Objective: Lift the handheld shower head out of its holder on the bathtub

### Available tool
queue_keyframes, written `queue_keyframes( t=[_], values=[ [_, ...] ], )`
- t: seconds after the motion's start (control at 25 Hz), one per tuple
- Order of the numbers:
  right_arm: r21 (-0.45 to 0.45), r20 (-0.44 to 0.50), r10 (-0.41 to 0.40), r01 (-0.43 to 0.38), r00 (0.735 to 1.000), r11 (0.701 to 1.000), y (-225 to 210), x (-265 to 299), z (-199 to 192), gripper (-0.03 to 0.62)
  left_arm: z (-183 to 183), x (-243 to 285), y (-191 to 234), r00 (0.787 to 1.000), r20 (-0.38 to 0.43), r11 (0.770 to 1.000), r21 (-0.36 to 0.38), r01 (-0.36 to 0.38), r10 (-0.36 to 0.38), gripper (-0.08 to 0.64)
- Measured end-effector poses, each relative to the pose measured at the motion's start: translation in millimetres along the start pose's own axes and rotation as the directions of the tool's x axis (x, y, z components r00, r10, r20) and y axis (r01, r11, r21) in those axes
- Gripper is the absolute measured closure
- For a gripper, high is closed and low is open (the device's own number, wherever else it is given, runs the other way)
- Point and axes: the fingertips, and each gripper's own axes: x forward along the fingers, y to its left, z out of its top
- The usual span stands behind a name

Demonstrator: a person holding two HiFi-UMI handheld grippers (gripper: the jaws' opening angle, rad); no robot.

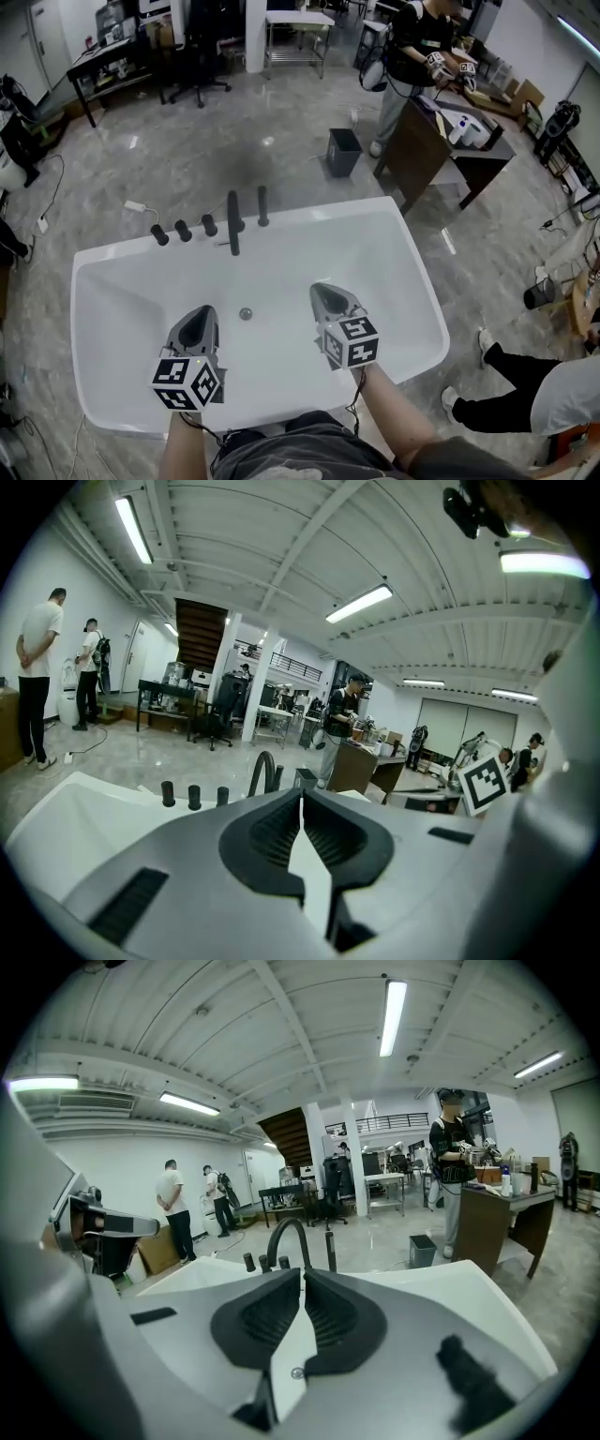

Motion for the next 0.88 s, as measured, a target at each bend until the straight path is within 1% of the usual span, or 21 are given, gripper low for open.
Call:
queue_keyframes(
  t=[0.16, 0.36, 0.52, 0.68, 0.88],
  values=[
    [-0.007, -0.006, 0.026, -0.026, 1.000, 1.000, -17, 25, 7, 0.565, 5, 24, 1, 1.000, -0.002, 1.000, -0.003, -0.018, 0.018, 0.538],
    [-0.026, -0.009, 0.056, -0.056, 0.998, 0.998, -31, 63, 8, 0.563, 5, 50, 13, 0.999, -0.001, 0.998, -0.019, -0.051, 0.051, 0.538],
    [-0.020, -0.018, 0.078, -0.078, 0.997, 0.997, -39, 93, 7, 0.563, 1, 68, 26, 0.997, -0.006, 0.997, -0.037, -0.072, 0.072, 0.538],
    [0.000, -0.016, 0.080, -0.080, 0.997, 0.997, -47, 123, 9, 0.563, -2, 86, 39, 0.996, -0.017, 0.995, -0.048, -0.086, 0.085, 0.538],
    [0.006, -0.024, 0.086, -0.086, 0.996, 0.996, -50, 160, 11, 0.563, -4, 110, 54, 0.995, -0.031, 0.995, -0.044, -0.094, 0.092, 0.538]
  ],
)
